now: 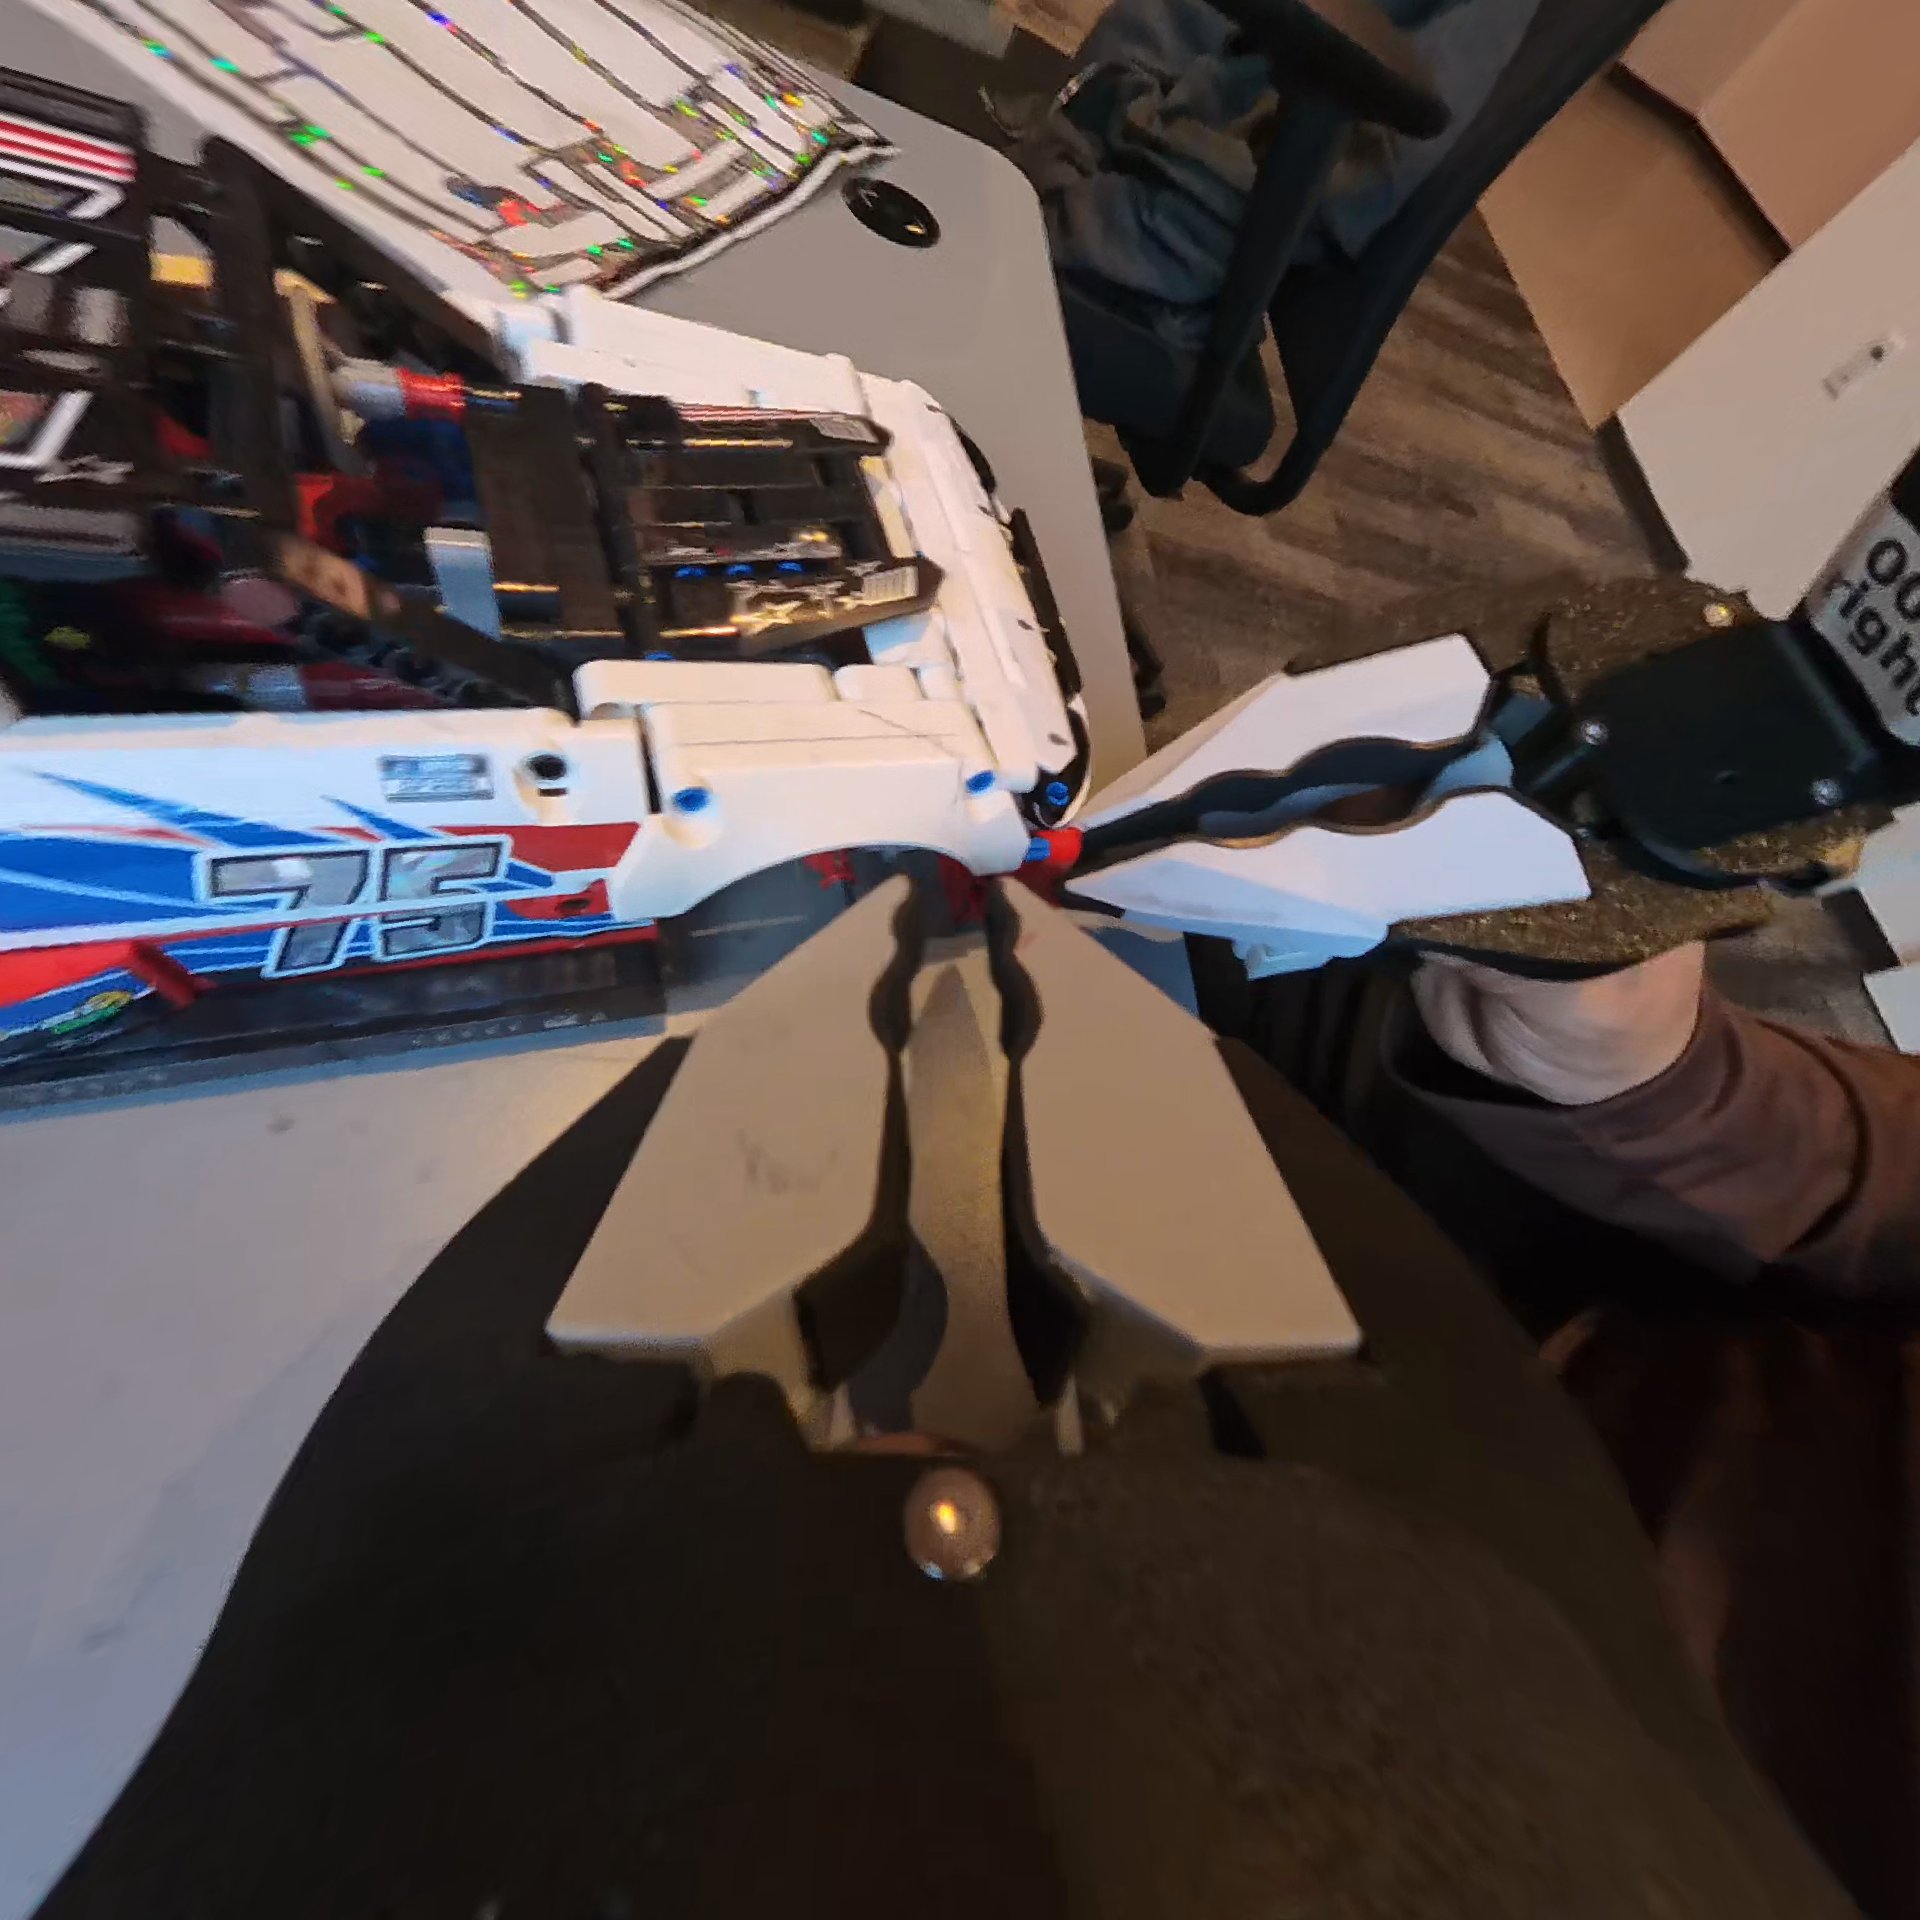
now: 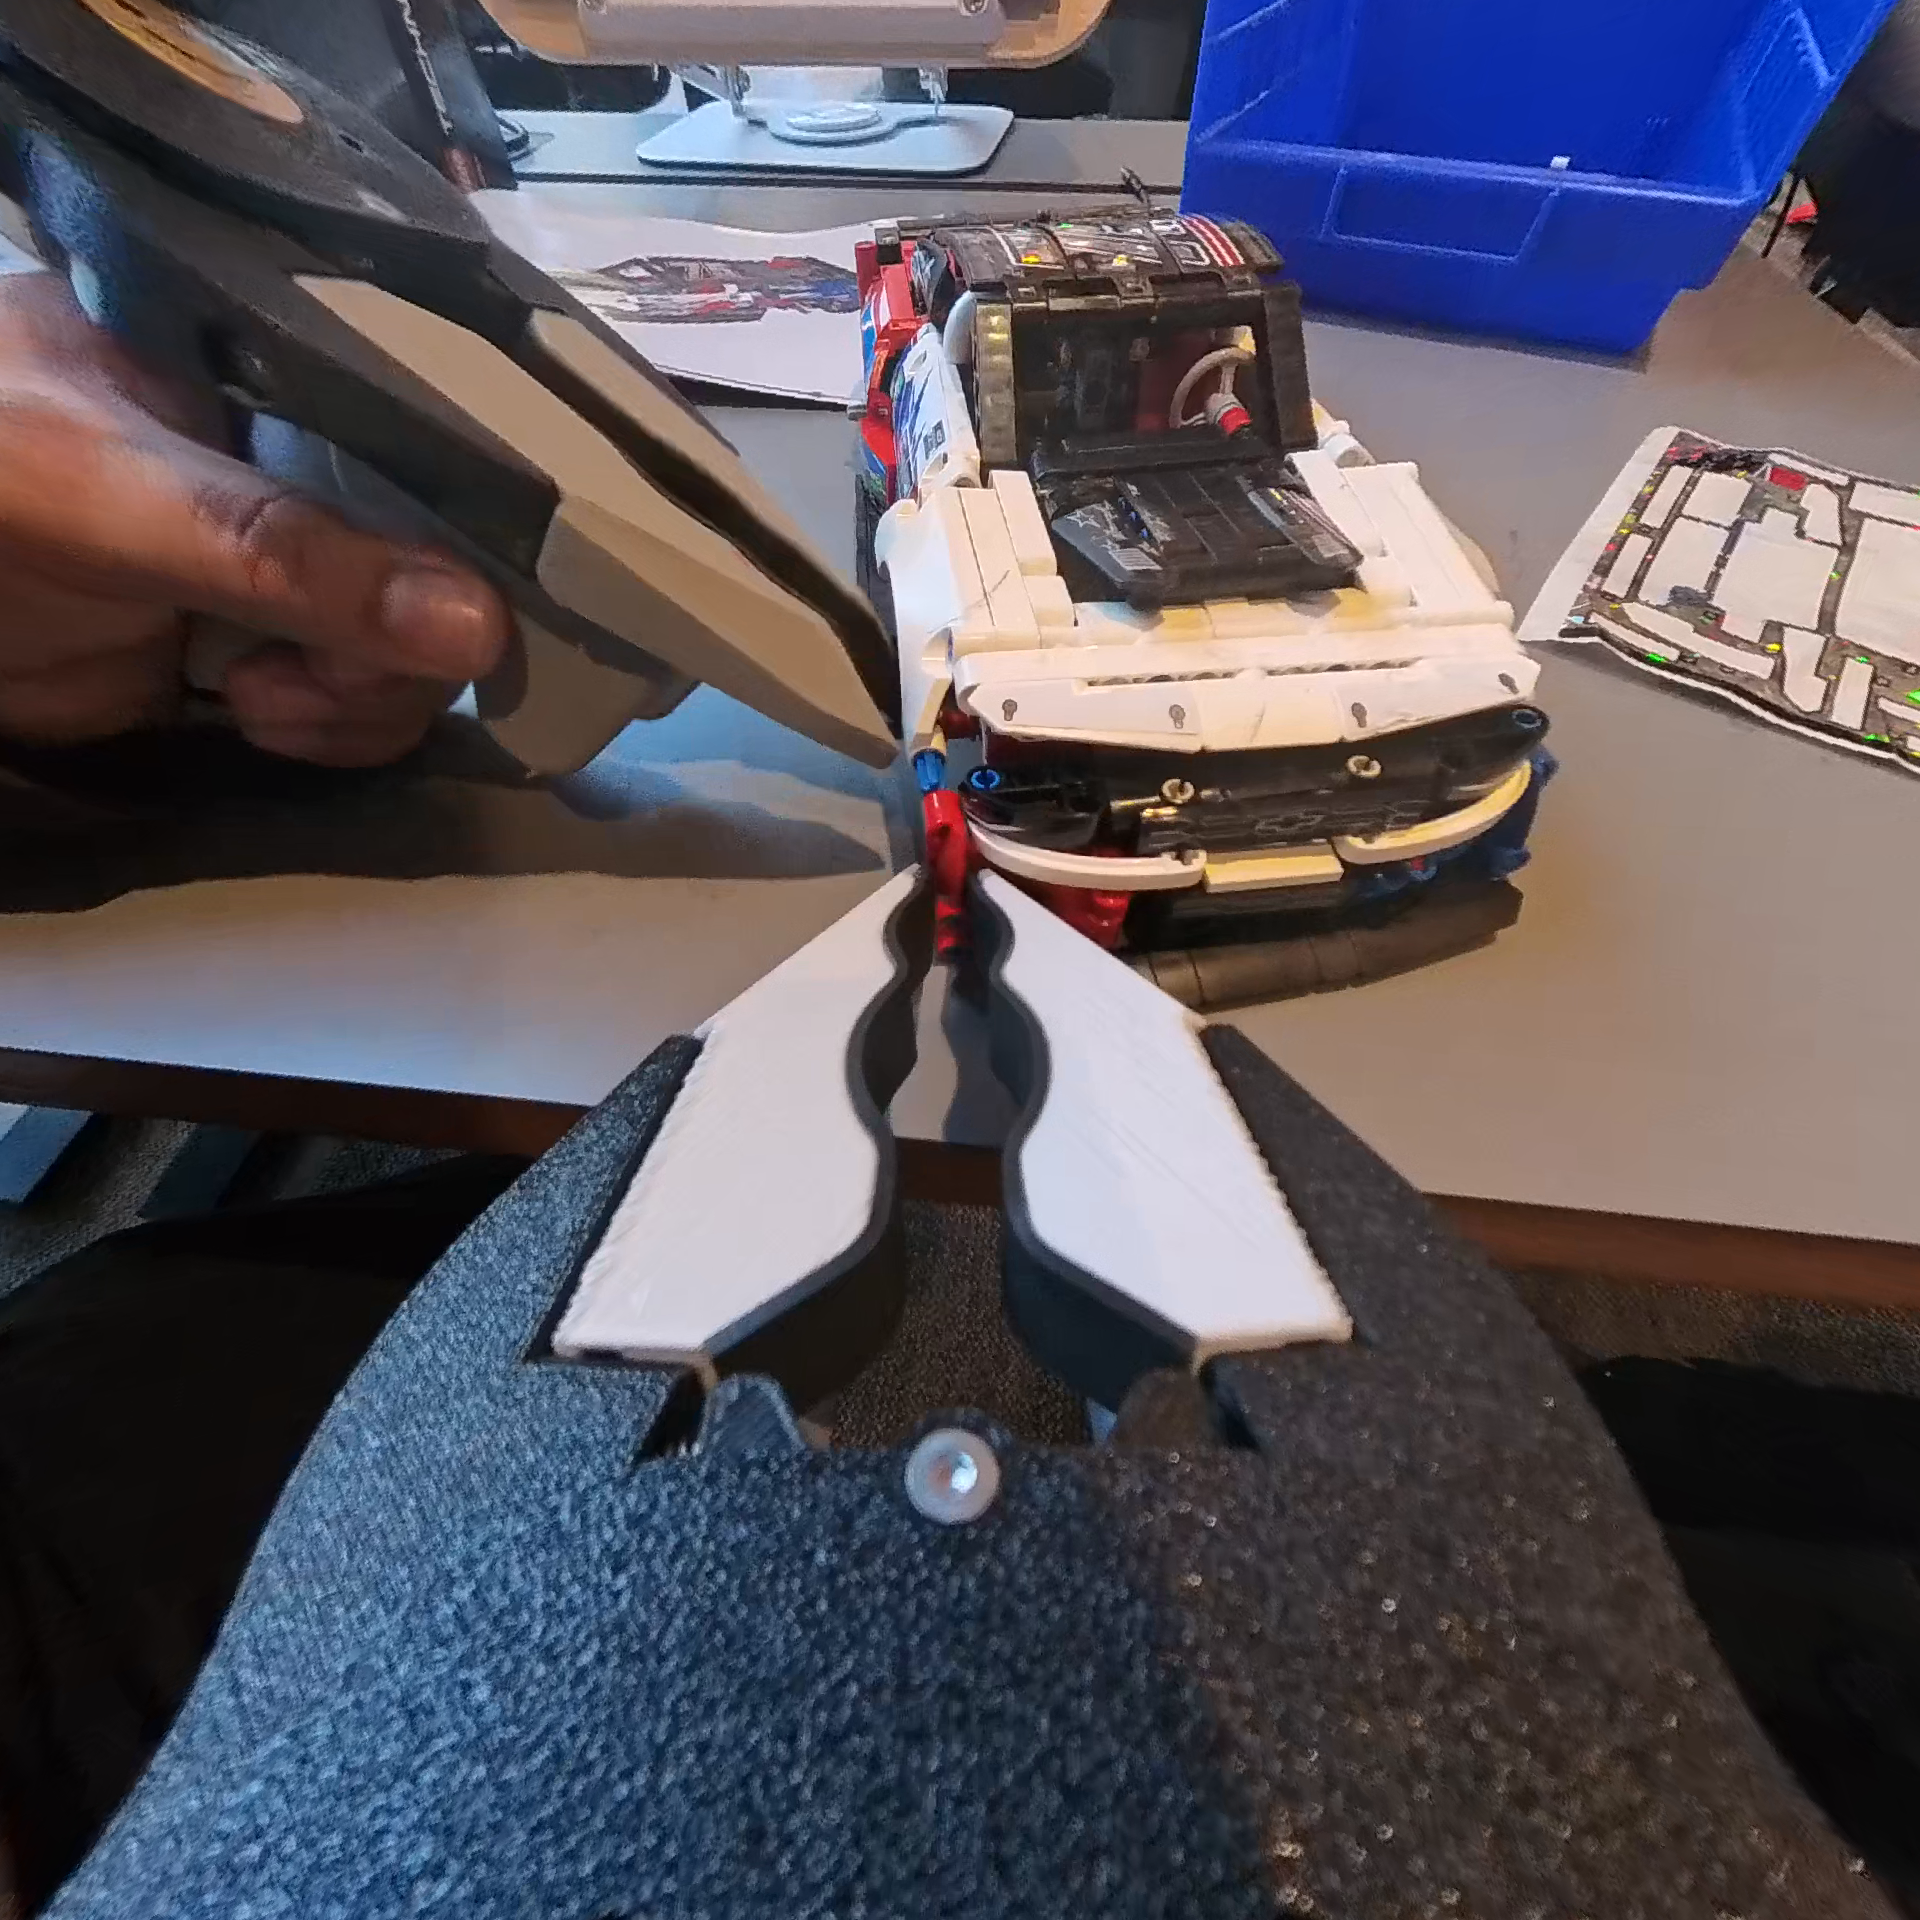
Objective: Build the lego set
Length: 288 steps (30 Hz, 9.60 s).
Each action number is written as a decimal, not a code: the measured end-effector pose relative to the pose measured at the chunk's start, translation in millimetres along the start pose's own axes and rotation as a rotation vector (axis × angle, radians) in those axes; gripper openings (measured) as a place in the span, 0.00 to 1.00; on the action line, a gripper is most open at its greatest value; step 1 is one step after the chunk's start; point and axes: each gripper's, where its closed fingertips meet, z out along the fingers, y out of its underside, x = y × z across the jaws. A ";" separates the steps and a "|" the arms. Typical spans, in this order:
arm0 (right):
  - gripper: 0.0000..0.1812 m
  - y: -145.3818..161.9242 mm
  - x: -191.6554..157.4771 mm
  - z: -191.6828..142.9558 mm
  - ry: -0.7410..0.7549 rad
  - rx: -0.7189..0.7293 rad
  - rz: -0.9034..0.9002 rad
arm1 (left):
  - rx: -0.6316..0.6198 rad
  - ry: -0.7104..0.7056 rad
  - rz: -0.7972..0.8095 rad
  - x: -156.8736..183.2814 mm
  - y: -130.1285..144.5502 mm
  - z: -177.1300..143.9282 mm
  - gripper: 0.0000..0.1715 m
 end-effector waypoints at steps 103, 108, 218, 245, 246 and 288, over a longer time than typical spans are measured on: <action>0.00 22.1 15.5 -4.8 -0.397 -0.406 -0.386 | -0.164 0.060 0.109 -2.0 6.2 25.5 0.10; 0.11 26.0 27.1 -17.5 -0.374 -0.370 -0.276 | -0.175 0.065 0.105 -2.3 8.2 25.9 0.11; 0.02 -2.1 19.4 -5.6 0.154 0.039 -1.341 | -0.111 0.233 -0.016 3.8 -3.1 16.6 0.12; 0.08 -26.2 6.2 -8.3 0.164 0.169 -1.271 | 0.017 -0.034 0.429 -0.9 -16.5 7.9 0.14; 0.08 -26.3 5.0 -8.8 0.161 0.179 -1.271 | 0.017 -0.031 0.425 -0.7 -16.8 8.4 0.14; 0.03 -15.2 23.7 8.6 0.224 0.121 -1.271 | -0.103 0.003 0.301 -9.9 -8.1 23.3 0.23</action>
